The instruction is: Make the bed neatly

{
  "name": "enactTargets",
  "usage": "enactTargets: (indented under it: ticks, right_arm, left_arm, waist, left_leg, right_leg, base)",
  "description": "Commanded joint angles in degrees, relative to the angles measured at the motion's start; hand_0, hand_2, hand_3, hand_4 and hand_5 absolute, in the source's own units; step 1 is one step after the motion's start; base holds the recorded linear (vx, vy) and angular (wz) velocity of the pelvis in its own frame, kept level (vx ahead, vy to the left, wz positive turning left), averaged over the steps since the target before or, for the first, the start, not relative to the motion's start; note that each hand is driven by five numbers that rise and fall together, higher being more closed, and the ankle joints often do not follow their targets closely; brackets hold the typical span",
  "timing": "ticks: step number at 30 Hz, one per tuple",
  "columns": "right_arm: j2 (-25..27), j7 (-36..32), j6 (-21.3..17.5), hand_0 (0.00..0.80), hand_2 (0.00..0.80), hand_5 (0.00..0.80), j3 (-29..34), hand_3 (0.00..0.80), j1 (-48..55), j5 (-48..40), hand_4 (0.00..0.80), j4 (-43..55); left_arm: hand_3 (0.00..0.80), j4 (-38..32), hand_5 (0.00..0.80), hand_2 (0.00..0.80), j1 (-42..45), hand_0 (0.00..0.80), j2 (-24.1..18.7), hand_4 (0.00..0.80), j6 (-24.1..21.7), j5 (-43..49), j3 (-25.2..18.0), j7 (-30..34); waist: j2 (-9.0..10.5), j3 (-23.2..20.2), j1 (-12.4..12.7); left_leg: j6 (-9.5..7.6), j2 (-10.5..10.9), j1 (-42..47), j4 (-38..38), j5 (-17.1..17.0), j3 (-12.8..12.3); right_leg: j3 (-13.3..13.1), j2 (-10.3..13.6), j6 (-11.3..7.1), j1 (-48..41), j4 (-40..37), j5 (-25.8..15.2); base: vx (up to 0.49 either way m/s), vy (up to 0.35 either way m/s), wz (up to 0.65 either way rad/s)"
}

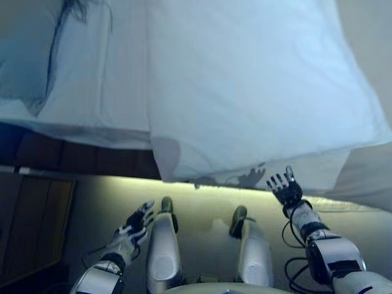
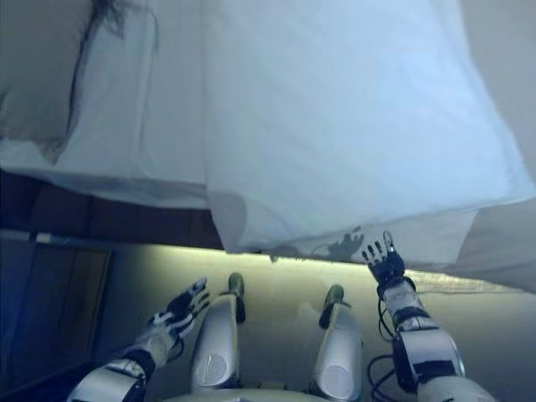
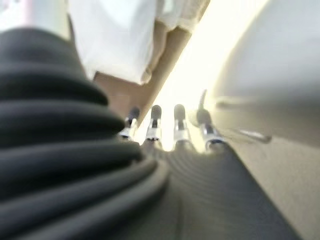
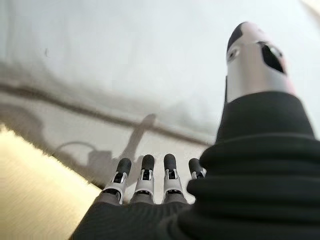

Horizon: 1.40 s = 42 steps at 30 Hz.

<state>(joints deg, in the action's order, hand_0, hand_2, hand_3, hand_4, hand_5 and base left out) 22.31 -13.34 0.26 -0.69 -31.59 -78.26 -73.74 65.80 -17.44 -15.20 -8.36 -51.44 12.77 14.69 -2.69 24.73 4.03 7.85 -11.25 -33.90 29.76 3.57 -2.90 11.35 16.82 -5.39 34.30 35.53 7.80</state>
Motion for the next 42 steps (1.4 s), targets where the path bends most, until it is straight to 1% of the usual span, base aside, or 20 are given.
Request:
enactTargets:
  ticks: [1, 6, 8, 10, 15, 20, 23, 24, 30, 31, 35, 40, 42]
  right_arm:
    - [3.23, 0.75, -1.60, 0.000, 0.000, 0.000, 2.10, 0.000, -0.39, -3.96, 0.000, 0.52]
    - [7.97, 1.32, -2.56, 0.000, 0.000, 0.000, 3.26, 0.000, -3.75, -6.01, 0.000, 0.82]
    - [9.72, 0.75, -3.98, 0.000, 0.000, 0.000, 3.75, 0.000, -4.72, -7.36, 0.000, 0.76]
    - [11.61, 1.07, -4.58, 0.000, 0.000, 0.000, 4.43, 0.000, -6.00, -8.56, 0.000, 1.15]
    - [15.22, 1.33, -5.71, 0.000, 0.000, 0.000, 5.71, 0.000, -7.77, -11.40, 0.000, 2.13]
    - [19.61, -0.50, -4.61, 0.000, 0.000, 0.000, 6.20, 0.000, -9.81, -9.59, 0.000, 3.39]
    - [21.73, -0.31, -3.95, 0.000, 0.000, 0.000, 5.76, 0.000, -11.07, -8.33, 0.000, 5.50]
    - [22.31, -0.09, -3.85, 0.000, 0.000, 0.000, 5.64, 0.000, -11.47, -7.97, 0.000, 6.07]
    - [26.68, -0.31, -3.72, 0.000, 0.000, 0.000, 3.93, 0.000, -16.42, -5.32, 0.000, 7.17]
    - [27.09, -0.51, -3.71, 0.000, 0.000, 0.000, 3.58, 0.000, -17.03, -4.84, 0.000, 7.20]
    - [30.28, -1.06, -1.17, 0.000, 0.000, 0.000, 1.34, 0.000, -21.41, -2.47, 0.000, 6.94]
    - [32.01, -2.19, 1.84, 0.000, 0.000, 0.000, -1.29, 0.000, -25.44, 0.10, 0.000, 7.07]
    - [32.48, -2.69, 2.08, 0.000, 0.000, 0.000, -1.95, 0.000, -26.47, 0.74, 0.000, 7.06]
  left_arm:
    - [0.000, -3.06, 0.000, 0.000, -0.32, 0.000, -1.28, 0.000, -2.58, -4.35, 1.15, -0.37]
    - [0.000, -9.17, 0.000, 0.000, -0.45, 0.000, -1.79, 0.000, -2.71, -8.45, 2.22, -1.24]
    - [0.000, -11.10, 0.000, 0.000, -0.15, 0.000, -2.11, 0.000, -3.04, -10.08, 2.51, -1.52]
    - [0.000, -13.08, 0.000, 0.000, 0.13, 0.000, -2.59, 0.000, -3.04, -11.39, 2.85, -1.80]
    - [0.000, -15.76, 0.000, 0.000, 0.82, 0.000, -3.66, 0.000, -3.11, -12.22, 3.96, -1.76]
    - [0.000, -18.95, 0.000, 0.000, 2.18, 0.000, -5.26, 0.000, -3.08, -13.72, 4.53, -0.64]
    - [0.000, -21.75, 0.000, 0.000, 3.51, 0.000, -6.43, 0.000, -3.33, -15.04, 4.82, -0.53]
    - [0.000, -22.63, 0.000, 0.000, 3.99, 0.000, -6.62, 0.000, -3.51, -15.44, 5.04, -0.56]
    - [0.000, -27.70, 0.000, 0.000, 6.19, 0.000, -8.41, 0.000, -4.81, -17.90, 6.34, -0.27]
    - [0.000, -28.04, 0.000, 0.000, 6.36, 0.000, -8.58, 0.000, -4.86, -18.16, 6.39, -0.39]
    - [0.000, -28.55, 0.000, 0.000, 8.12, 0.000, -9.37, 0.000, -4.63, -18.99, 6.02, 0.36]
    - [0.000, -28.32, 0.000, 0.000, 9.78, 0.000, -9.40, 0.000, -4.66, -19.78, 5.52, 1.76]
    - [0.000, -28.28, 0.000, 0.000, 10.48, 0.000, -9.35, 0.000, -4.83, -19.79, 5.38, 2.57]
  waist:
    - [0.38, -0.19, 1.09]
    - [-0.93, 1.43, 0.91]
    - [-1.45, 1.86, 0.86]
    - [-1.85, 2.39, 0.84]
    - [-2.29, 3.34, 0.62]
    - [-2.73, 4.20, 0.53]
    - [-2.99, 4.78, 0.40]
    - [-3.03, 4.67, 0.42]
    - [-3.93, 5.03, 1.08]
    - [-4.03, 5.03, 1.16]
    - [-4.63, 5.04, 1.75]
    - [-5.27, 5.05, 2.32]
    - [-5.53, 5.06, 2.52]
  left_leg:
    - [-0.27, 0.16, -1.86, 0.33, -0.32, 3.03]
    - [-0.57, 0.64, -4.85, 1.98, 0.90, 3.06]
    - [-0.70, 0.74, -5.90, 2.54, 1.29, 3.02]
    - [-0.86, 0.82, -6.73, 2.98, 1.55, 2.93]
    - [-1.14, 0.67, -7.94, 3.45, 1.63, 2.94]
    - [-1.62, 0.62, -8.19, 3.37, 1.40, 2.87]
    - [-1.88, 0.46, -8.54, 3.34, 0.98, 2.80]
    - [-1.62, 0.43, -8.02, 3.59, 2.40, 2.90]
    - [-2.00, 0.67, -9.11, 2.36, 0.93, 2.86]
    - [-2.02, 0.68, -9.23, 2.28, 0.74, 2.90]
    - [-2.14, 0.78, -9.81, 2.31, -0.09, 3.14]
    - [-2.22, 0.91, -10.20, 2.14, -0.97, 3.19]
    - [-2.20, 0.94, -10.40, 2.02, -1.27, 3.19]
  right_leg:
    - [-3.56, 2.88, -2.87, 0.68, -0.30, -2.48]
    - [-4.22, 3.17, -2.75, 5.28, 2.91, -1.81]
    - [-4.28, 3.23, -2.64, 6.65, 3.79, -1.55]
    - [-4.12, 3.20, -2.47, 7.67, 4.48, -1.38]
    - [-3.85, 2.86, -2.02, 9.38, 5.87, -1.04]
    - [-3.22, 2.67, -1.37, 9.83, 6.40, -0.87]
    - [-3.15, 2.44, -0.92, 10.50, 7.16, -0.74]
    - [-3.38, 2.37, -1.41, 10.07, 7.74, 0.74]
    - [-3.52, 1.81, -0.70, 11.68, 8.99, 1.30]
    - [-3.54, 1.76, -0.62, 11.86, 9.23, 1.40]
    - [-3.50, 1.62, -0.03, 12.62, 10.49, 2.02]
    - [-3.53, 1.53, 0.67, 13.28, 11.71, 2.68]
    - [-3.59, 1.59, 0.88, 13.63, 12.17, 2.90]
  base:
    - [-0.088, -0.015, 0.12]
    - [-0.063, -0.030, 0.02]
    - [-0.030, -0.061, 0.04]
    - [-0.029, -0.068, 0.03]
    - [-0.001, -0.077, 0.00]
    - [0.039, -0.066, 0.00]
    - [0.072, -0.041, -0.02]
    - [0.129, -0.032, -0.04]
    - [0.026, -0.008, -0.01]
    - [0.000, 0.000, 0.00]
    - [0.000, 0.000, 0.00]
    - [0.026, 0.028, 0.03]
    - [0.011, 0.017, 0.00]
